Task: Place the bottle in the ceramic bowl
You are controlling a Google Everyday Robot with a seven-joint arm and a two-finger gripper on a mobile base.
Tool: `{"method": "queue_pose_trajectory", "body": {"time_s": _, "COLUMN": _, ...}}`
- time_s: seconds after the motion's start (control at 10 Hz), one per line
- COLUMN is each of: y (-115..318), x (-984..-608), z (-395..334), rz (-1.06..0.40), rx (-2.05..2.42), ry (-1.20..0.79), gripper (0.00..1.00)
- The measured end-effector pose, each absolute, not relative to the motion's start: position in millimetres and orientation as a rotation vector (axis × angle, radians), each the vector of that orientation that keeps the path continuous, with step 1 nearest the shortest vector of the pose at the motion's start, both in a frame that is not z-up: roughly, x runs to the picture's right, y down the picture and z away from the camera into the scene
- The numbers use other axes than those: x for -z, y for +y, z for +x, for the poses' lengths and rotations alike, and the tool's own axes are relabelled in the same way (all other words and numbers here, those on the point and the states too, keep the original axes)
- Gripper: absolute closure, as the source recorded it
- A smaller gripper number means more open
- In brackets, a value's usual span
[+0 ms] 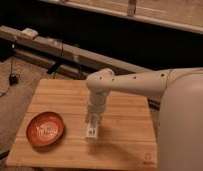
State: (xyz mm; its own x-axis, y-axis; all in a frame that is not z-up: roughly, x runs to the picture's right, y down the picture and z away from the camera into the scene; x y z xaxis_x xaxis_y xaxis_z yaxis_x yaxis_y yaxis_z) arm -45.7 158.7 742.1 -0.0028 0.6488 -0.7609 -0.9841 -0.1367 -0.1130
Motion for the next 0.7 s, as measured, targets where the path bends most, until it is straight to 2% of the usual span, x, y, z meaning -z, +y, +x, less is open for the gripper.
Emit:
{"method": "queue_pose_trajectory", "body": {"time_s": 0.3, "y": 130, "x": -718, "z": -106, "rz": -0.813, "rx": -1.414, "ry": 0.397, "gripper": 1.0}}
{"method": "queue_pose_trajectory", "body": {"time_s": 0.7, "y": 132, "x": -691, "z": -193, "rz": -0.821, "rx": -1.169, "ry": 0.254, "gripper": 1.0}}
